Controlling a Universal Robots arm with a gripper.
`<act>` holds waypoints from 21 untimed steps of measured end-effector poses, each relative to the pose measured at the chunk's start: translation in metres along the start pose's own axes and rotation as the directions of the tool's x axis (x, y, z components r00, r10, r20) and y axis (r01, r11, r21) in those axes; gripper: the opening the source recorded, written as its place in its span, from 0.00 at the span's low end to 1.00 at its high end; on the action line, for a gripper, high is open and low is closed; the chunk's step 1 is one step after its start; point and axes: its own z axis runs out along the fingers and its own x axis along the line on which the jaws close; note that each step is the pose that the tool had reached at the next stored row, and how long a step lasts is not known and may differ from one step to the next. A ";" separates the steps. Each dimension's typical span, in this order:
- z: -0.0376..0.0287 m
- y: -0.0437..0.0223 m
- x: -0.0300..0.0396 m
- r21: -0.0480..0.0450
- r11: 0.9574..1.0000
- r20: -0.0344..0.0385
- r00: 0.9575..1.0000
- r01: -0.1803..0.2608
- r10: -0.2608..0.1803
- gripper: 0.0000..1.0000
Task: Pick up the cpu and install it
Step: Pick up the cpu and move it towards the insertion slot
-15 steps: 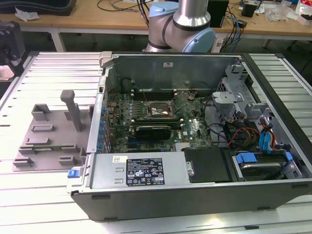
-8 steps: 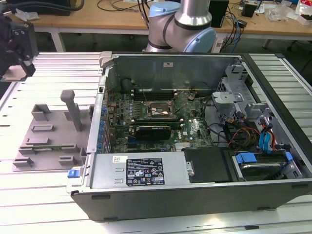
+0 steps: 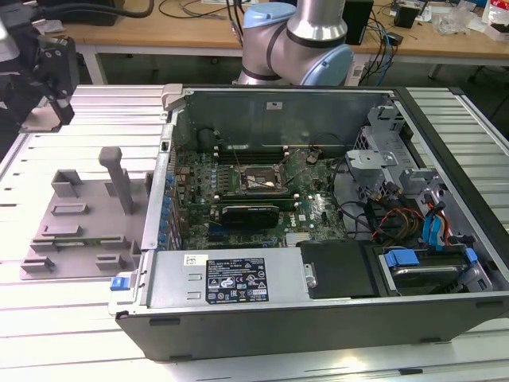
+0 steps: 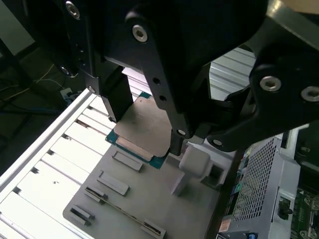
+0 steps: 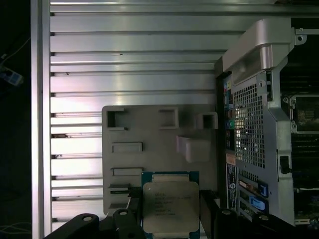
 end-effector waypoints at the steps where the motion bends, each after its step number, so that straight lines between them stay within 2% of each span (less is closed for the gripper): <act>1: 0.0001 0.0001 -0.0015 0.000 1.000 0.000 1.000 0.000 0.000 0.55; 4: 0.0004 0.0003 -0.0109 0.000 1.000 0.000 1.000 0.000 0.000 0.55; 6: 0.0006 0.0004 -0.0141 0.000 1.000 0.000 1.000 0.000 0.000 0.55; 8: 0.0009 0.0006 -0.0226 0.000 1.000 0.000 1.000 0.000 0.000 0.55; 14: 0.0015 0.0009 -0.0354 0.000 1.000 0.000 1.000 0.000 0.000 0.55; 15: 0.0016 0.0010 -0.0391 0.000 1.000 0.000 1.000 0.000 0.000 0.55; 16: 0.0019 0.0012 -0.0467 0.000 1.000 0.000 1.000 0.000 0.000 0.55; 21: 0.0027 0.0017 -0.0679 0.000 1.000 0.000 1.000 0.000 0.000 0.55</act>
